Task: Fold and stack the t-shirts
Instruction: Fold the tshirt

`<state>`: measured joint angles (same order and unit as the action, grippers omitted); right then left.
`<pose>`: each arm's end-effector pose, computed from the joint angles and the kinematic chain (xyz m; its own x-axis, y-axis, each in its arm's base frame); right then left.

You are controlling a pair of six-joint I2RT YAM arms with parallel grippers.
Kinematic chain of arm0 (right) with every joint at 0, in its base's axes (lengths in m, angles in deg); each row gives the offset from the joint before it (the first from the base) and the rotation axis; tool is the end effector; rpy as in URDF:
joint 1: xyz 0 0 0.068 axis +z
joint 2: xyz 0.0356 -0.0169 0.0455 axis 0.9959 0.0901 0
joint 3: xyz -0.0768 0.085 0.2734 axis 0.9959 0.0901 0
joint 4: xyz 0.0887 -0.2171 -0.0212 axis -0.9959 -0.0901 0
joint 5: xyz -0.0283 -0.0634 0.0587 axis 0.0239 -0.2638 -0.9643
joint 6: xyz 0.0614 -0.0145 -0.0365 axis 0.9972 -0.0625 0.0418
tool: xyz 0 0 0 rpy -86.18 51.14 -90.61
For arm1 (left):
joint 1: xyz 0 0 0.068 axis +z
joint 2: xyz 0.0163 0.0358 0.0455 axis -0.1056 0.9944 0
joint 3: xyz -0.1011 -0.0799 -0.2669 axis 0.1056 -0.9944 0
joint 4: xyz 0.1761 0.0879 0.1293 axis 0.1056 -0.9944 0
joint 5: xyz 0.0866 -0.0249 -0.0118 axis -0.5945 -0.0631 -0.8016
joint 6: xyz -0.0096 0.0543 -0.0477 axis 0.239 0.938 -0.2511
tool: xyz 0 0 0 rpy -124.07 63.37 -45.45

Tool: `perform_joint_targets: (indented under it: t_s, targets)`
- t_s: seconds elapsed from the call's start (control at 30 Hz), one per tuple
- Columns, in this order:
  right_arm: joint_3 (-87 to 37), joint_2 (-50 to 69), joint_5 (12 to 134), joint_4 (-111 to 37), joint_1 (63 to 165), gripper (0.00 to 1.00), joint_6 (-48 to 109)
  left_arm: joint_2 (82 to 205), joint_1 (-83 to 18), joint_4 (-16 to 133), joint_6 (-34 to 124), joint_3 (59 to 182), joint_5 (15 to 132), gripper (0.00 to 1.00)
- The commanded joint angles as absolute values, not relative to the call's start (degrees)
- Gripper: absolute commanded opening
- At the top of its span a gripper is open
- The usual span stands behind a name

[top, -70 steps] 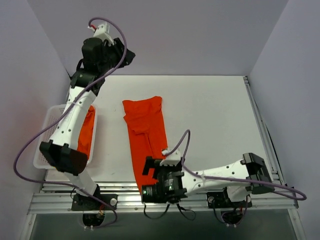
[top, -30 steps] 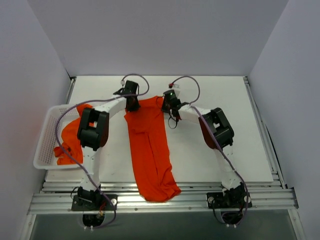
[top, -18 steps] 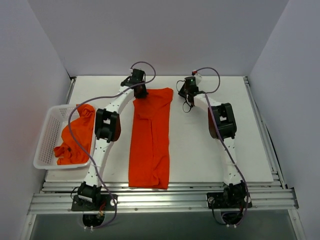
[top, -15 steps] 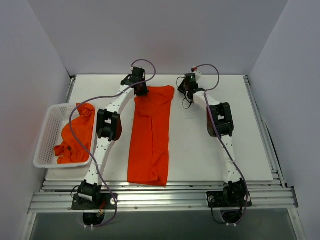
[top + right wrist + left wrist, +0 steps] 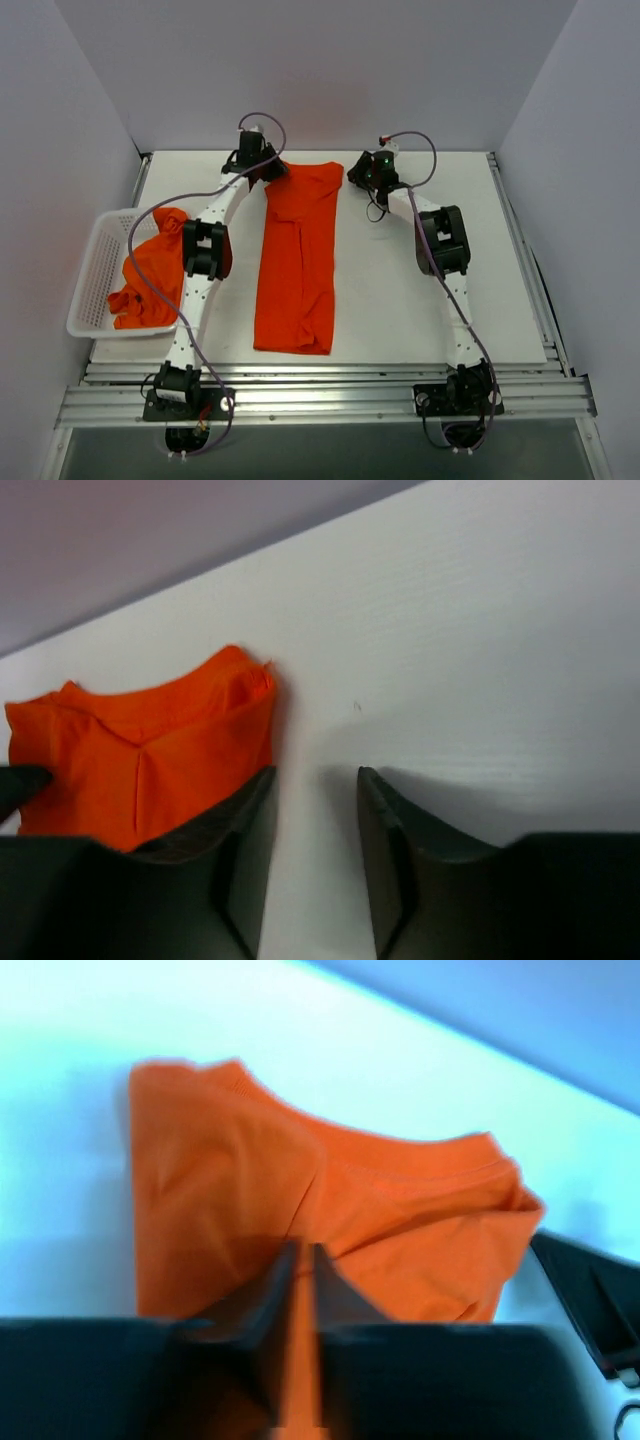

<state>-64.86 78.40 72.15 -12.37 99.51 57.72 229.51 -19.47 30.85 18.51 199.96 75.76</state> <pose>0.5917 0.1645 0.1606 -0.3684 0.4763 -0.7984 -0.2282 0.7862 0.5743 0.6071 -0.1562 0.1480 -0.6742 -0.4633 -0.5752 -0.0542 0.8077 -0.5871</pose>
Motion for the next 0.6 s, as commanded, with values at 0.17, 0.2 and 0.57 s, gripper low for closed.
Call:
perform_joint_targets:
  t_s: [0.17, 0.2, 0.57]
  targets:
    - [-39.91, 52.2, 82.4, -0.18, 101.62, 0.83, 51.48, 214.07, -19.77, 57.33, 13.93, 198.33, 82.83, 0.69]
    - [-37.63, 48.17, 84.68, 0.0, 101.88, 0.83, 51.3, 213.09, -19.77, 57.61, 13.67, 198.42, 83.96, 0.71]
    - [-5.91, 12.41, 102.87, -8.5, 114.77, 0.8, 51.74, 165.75, -25.47, 36.61, 26.42, 147.86, 60.35, 0.63]
